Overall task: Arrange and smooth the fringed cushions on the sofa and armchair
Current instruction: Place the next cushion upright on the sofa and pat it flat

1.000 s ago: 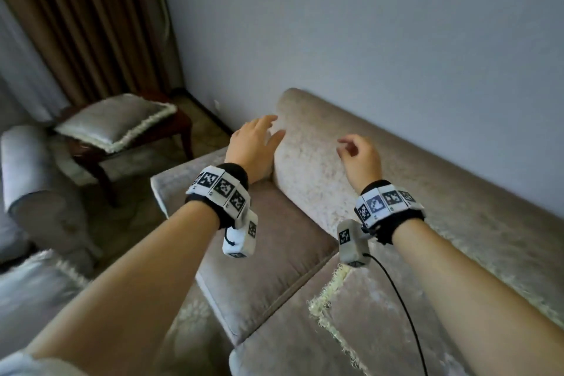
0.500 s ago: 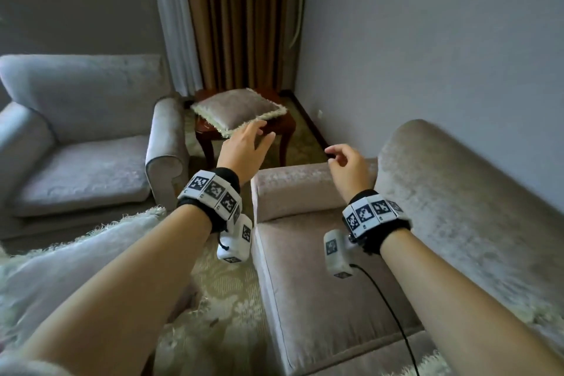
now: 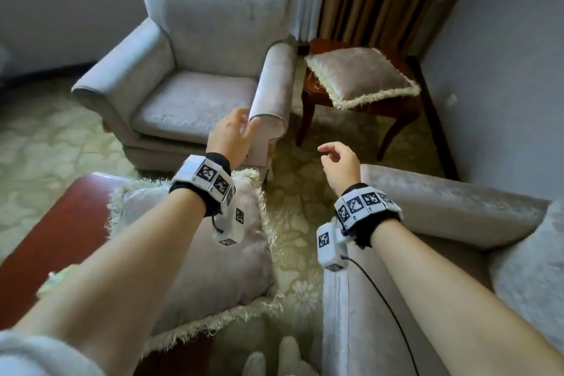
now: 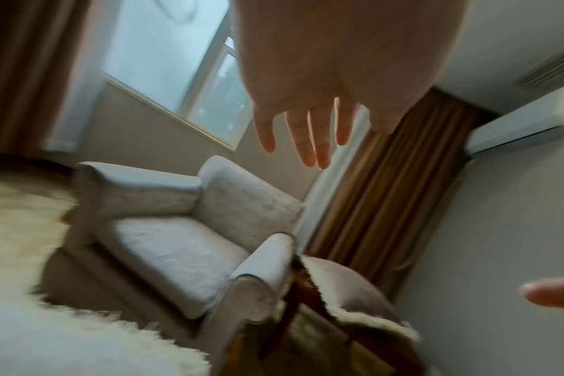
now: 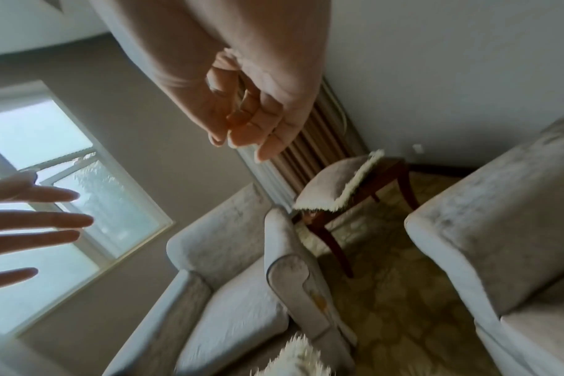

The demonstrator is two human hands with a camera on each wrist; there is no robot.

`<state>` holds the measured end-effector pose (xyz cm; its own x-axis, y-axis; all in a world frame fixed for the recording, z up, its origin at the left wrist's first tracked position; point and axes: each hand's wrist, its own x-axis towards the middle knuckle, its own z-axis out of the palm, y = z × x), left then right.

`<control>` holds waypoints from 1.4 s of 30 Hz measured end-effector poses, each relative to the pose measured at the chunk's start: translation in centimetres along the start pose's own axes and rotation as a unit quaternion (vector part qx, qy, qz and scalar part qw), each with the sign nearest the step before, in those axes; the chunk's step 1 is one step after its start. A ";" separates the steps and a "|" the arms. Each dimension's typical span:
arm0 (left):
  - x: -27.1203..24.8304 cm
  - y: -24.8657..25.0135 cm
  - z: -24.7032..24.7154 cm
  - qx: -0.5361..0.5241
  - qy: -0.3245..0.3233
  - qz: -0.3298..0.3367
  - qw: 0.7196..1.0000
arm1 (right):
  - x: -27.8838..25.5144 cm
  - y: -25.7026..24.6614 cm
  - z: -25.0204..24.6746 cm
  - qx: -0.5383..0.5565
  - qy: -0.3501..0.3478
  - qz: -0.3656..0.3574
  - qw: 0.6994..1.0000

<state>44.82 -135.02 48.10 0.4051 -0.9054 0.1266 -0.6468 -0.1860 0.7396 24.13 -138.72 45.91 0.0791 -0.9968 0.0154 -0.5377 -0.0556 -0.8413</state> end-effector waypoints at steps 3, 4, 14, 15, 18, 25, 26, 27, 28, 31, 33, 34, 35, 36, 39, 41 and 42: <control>-0.1 -7.0 -1.3 0.001 0.050 -0.077 0.996 | 1.3 0.9 6.4 -0.007 -0.083 0.011 0.997; -0.6 -9.2 -1.6 -0.003 0.068 -0.104 0.992 | 1.4 1.4 7.9 -0.007 -0.105 0.016 0.994; -9.5 -28.1 -1.0 0.050 0.106 -0.346 0.931 | 1.1 9.9 23.3 -0.128 -0.297 0.062 0.944; -10.0 -29.0 -0.5 0.049 0.104 -0.356 0.927 | 1.0 10.9 24.0 -0.137 -0.302 0.070 0.941; -11.7 -32.7 0.6 0.043 0.110 -0.394 0.912 | 0.8 14.1 26.5 -0.175 -0.316 0.104 0.927; -15.5 -40.8 2.8 0.070 0.058 -0.481 0.872 | -0.2 20.9 30.4 -0.144 -0.277 0.236 0.920; -15.9 -41.6 3.0 0.051 0.055 -0.491 0.868 | -0.2 21.5 30.6 -0.125 -0.275 0.248 0.920; -16.3 -42.3 3.4 0.018 0.060 -0.507 0.860 | -0.4 22.0 30.9 -0.109 -0.273 0.255 0.921; -16.7 -42.8 3.9 -0.014 0.073 -0.525 0.848 | -0.4 22.4 31.0 -0.100 -0.269 0.264 0.921; -17.0 -43.3 5.0 -0.062 0.109 -0.563 0.817 | -0.2 22.9 31.0 -0.106 -0.269 0.280 0.915; -16.2 -43.1 5.2 -0.051 0.115 -0.565 0.815 | 0.2 22.8 30.9 -0.111 -0.268 0.292 0.912; -15.8 -42.9 5.0 -0.043 0.113 -0.562 0.818 | 0.4 22.7 30.9 -0.106 -0.263 0.299 0.911; -15.4 -42.5 4.7 -0.040 0.108 -0.558 0.822 | 0.5 22.4 30.8 -0.095 -0.257 0.302 0.913; -15.1 -42.3 4.4 -0.028 0.098 -0.556 0.825 | 0.7 22.0 30.6 -0.080 -0.247 0.304 0.917; -14.1 -40.8 3.4 0.039 0.032 -0.535 0.844 | 1.7 19.8 29.1 -0.043 -0.217 0.293 0.930; -13.5 -39.6 3.1 0.091 -0.010 -0.516 0.852 | 2.6 18.7 27.5 -0.035 -0.206 0.281 0.937; -12.9 -38.6 3.1 0.099 -0.023 -0.504 0.858 | 3.2 18.1 26.4 -0.030 -0.199 0.275 0.940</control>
<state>62.57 -117.36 15.91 0.8003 -0.2592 -0.5407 -0.0812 -0.9403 0.3305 36.78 -141.42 16.46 0.0761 -0.7756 -0.6266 -0.6347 0.4470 -0.6304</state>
